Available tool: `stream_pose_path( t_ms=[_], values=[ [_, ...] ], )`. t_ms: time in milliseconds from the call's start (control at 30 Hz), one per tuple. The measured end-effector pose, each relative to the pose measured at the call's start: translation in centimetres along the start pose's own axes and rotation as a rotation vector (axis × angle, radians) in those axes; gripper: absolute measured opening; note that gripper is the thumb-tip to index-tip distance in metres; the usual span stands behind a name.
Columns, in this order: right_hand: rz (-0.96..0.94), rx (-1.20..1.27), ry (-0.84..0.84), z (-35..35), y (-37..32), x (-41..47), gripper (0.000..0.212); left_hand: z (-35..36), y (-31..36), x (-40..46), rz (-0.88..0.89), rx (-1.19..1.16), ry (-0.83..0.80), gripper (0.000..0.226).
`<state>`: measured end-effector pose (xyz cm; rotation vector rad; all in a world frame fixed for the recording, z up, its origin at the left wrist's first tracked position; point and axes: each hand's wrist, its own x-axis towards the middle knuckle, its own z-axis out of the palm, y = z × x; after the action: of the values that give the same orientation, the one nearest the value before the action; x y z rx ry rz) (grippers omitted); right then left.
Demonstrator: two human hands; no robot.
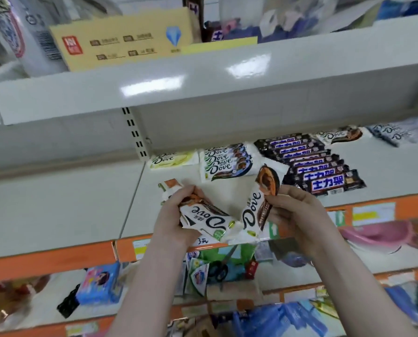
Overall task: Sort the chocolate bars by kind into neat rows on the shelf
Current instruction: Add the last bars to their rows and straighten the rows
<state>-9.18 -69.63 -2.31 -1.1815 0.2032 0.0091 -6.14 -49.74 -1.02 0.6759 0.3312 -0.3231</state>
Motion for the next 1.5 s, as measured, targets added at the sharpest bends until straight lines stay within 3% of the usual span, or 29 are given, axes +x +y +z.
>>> stream_pose_path(
  t_ms=[233, 367, 467, 567, 667, 767, 867, 933, 1033, 1167, 1267, 1500],
  values=[
    [-0.082, 0.052, 0.1, -2.1, -2.3, 0.2, 0.021, 1.8, -0.7, 1.2, -0.115, 0.332, 0.052, 0.017],
    [-0.111, 0.186, 0.11, -4.2, -4.3, 0.7, 0.022, 3.9, -2.3, 2.0, -0.153, 0.409, -0.002, 0.005],
    [-0.089, 0.257, 0.127, -6.6, -5.4, 1.2, 0.025, 6.9, -4.5, 2.4, -0.129, 0.398, -0.041, 0.017],
    [-0.037, 0.295, 0.071, -10.1, -7.0, 2.2, 0.018, 10.6, -7.7, 3.0, -0.087, 0.522, -0.031, 0.008],
    [-0.014, 0.28, 0.018, -14.8, -8.7, 3.5, 0.018, 14.8, -11.6, 3.8, -0.03, 0.67, 0.047, 0.013],
    [0.009, 0.27, -0.014, -20.3, -11.1, 5.2, 0.009, 18.8, -15.9, 5.0, 0.007, 0.676, 0.097, 0.022],
    [0.035, 0.289, -0.018, -25.3, -13.6, 6.6, 0.021, 22.2, -19.1, 5.8, 0.005, 0.669, 0.092, 0.006],
    [0.023, 0.278, -0.03, -27.7, -14.9, 7.6, 0.014, 24.0, -20.5, 6.2, 0.029, 0.657, 0.102, 0.004],
    [-0.056, 0.083, -0.065, -30.2, -16.1, 8.9, 0.021, 25.2, -21.9, 6.6, 0.059, 0.645, 0.125, 0.005],
    [-0.15, -0.517, -0.178, -32.3, -17.1, 10.1, 0.036, 25.8, -23.1, 7.4, 0.035, 0.634, 0.137, 0.008],
    [-0.33, -0.874, -0.242, -33.5, -17.4, 11.2, 0.042, 26.3, -23.8, 8.1, 0.001, 0.645, 0.151, 0.005],
    [-0.63, -1.168, -0.332, -34.8, -17.2, 13.3, 0.049, 26.4, -24.6, 9.0, -0.011, 0.589, 0.159, 0.004]
  ],
)
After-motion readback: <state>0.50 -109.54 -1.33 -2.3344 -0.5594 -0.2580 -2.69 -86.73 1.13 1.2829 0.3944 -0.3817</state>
